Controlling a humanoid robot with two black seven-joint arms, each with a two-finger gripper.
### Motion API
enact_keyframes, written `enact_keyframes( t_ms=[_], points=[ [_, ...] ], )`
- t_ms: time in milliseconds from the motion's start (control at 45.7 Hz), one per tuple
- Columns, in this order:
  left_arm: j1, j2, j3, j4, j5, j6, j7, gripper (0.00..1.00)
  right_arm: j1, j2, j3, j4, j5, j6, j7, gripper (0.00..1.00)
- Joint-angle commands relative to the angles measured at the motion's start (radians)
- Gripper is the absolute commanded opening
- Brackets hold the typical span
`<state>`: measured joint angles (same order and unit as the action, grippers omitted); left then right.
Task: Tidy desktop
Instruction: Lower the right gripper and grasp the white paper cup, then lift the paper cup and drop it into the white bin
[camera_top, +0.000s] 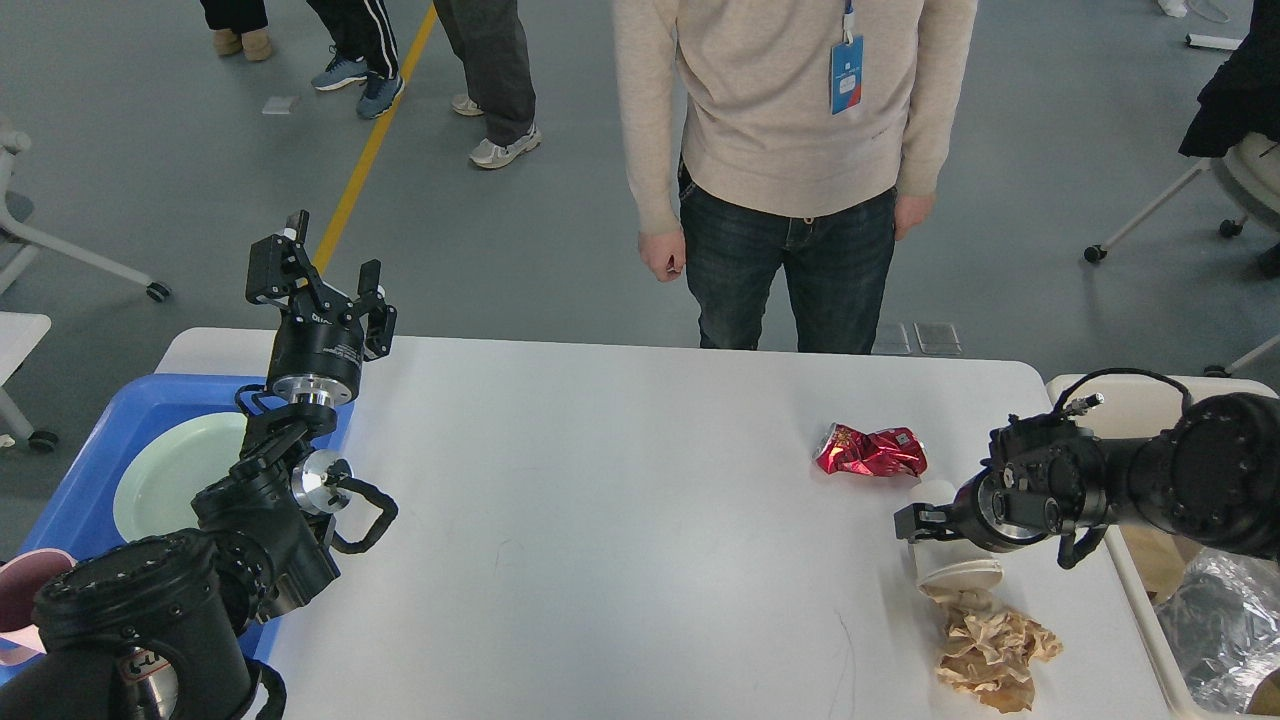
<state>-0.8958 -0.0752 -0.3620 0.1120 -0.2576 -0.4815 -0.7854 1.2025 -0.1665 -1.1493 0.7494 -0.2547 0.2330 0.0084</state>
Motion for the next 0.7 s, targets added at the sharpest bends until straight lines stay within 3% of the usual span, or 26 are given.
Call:
enact_keyframes(
  t_ms=[0,109,241,679],
  points=[
    [0.000,0.000,0.000,0.000,0.000,0.000,0.000,0.97,-0.003,0.002,0.006,0.013,0.002,-0.116,0.001,0.92],
    [0.000,0.000,0.000,0.000,0.000,0.000,0.000,0.97,-0.003,0.007,0.005,0.031,-0.001,-0.159,0.002,0.40],
    [0.000,0.000,0.000,0.000,0.000,-0.002,0.000,0.97,0.000,0.004,-0.013,0.044,-0.063,-0.158,0.002,0.01],
    [0.000,0.000,0.000,0.000,0.000,0.000,0.000,0.97,0.054,-0.028,0.003,0.091,-0.103,-0.158,0.012,0.00]
  ],
)
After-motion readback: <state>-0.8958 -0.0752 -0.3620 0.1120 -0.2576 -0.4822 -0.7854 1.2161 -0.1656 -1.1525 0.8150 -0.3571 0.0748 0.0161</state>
